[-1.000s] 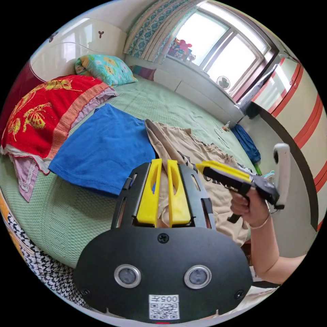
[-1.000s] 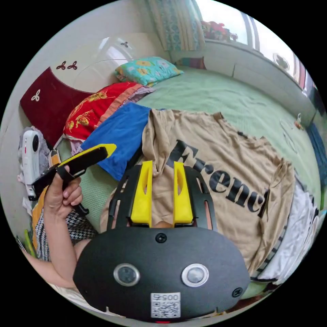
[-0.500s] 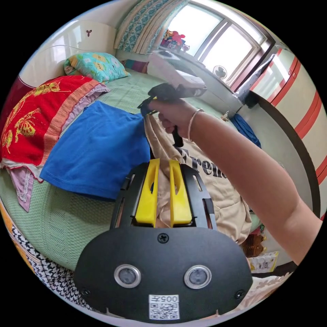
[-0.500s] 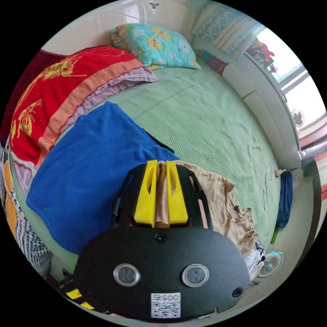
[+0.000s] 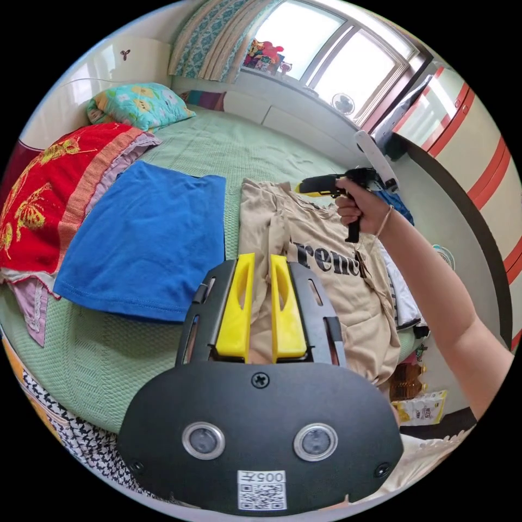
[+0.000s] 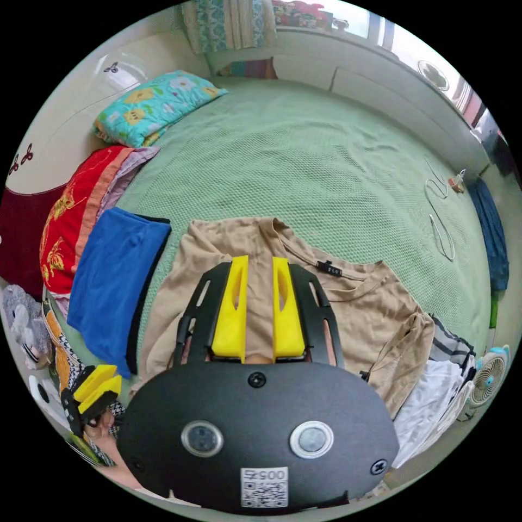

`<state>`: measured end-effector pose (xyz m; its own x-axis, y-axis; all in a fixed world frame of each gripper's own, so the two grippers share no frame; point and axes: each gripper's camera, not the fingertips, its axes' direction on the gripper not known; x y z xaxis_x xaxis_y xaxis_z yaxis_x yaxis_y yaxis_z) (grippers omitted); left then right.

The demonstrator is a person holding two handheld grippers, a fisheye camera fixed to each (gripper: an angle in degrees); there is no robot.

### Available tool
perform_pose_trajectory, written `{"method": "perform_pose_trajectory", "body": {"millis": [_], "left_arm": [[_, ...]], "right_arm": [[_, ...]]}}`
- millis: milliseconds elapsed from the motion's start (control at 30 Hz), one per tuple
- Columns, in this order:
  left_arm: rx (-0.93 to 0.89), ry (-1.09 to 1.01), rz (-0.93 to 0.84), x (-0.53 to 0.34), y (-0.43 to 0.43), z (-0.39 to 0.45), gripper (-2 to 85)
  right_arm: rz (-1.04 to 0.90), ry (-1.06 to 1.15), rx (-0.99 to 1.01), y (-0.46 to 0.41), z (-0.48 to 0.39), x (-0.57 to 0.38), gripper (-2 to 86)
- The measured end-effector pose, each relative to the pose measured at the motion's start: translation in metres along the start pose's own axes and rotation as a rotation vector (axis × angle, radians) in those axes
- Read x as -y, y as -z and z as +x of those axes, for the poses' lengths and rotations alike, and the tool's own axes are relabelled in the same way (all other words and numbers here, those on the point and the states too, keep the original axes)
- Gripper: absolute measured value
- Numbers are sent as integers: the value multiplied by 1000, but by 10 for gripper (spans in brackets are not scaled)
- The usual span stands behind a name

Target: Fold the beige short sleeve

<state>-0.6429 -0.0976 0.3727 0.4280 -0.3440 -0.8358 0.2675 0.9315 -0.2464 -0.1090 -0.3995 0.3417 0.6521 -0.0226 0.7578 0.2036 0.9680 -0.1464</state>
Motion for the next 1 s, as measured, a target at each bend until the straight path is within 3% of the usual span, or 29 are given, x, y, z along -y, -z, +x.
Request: {"method": "perform_pose_trajectory", "body": {"millis": [167, 300, 500, 633, 833, 1000], "left_arm": [[9, -47, -71, 5, -25, 8, 69], [67, -8, -30, 4, -26, -1, 71], [-5, 59, 32, 2, -31, -18, 67], [26, 38, 7, 4, -44, -15, 64], [6, 33, 4, 6, -61, -14, 63], [-13, 6, -33, 6, -80, -7, 63]], "right_arm": [[-20, 81, 197, 8, -10, -46, 107], [-55, 56, 400, -1, -15, -74, 110], [-20, 131, 338, -6, -48, -93, 104], [15, 131, 252, 0, -64, -91, 16], [47, 60, 190, 23, -64, -112, 3], [-121, 77, 124, -1, -60, -117, 42]]}}
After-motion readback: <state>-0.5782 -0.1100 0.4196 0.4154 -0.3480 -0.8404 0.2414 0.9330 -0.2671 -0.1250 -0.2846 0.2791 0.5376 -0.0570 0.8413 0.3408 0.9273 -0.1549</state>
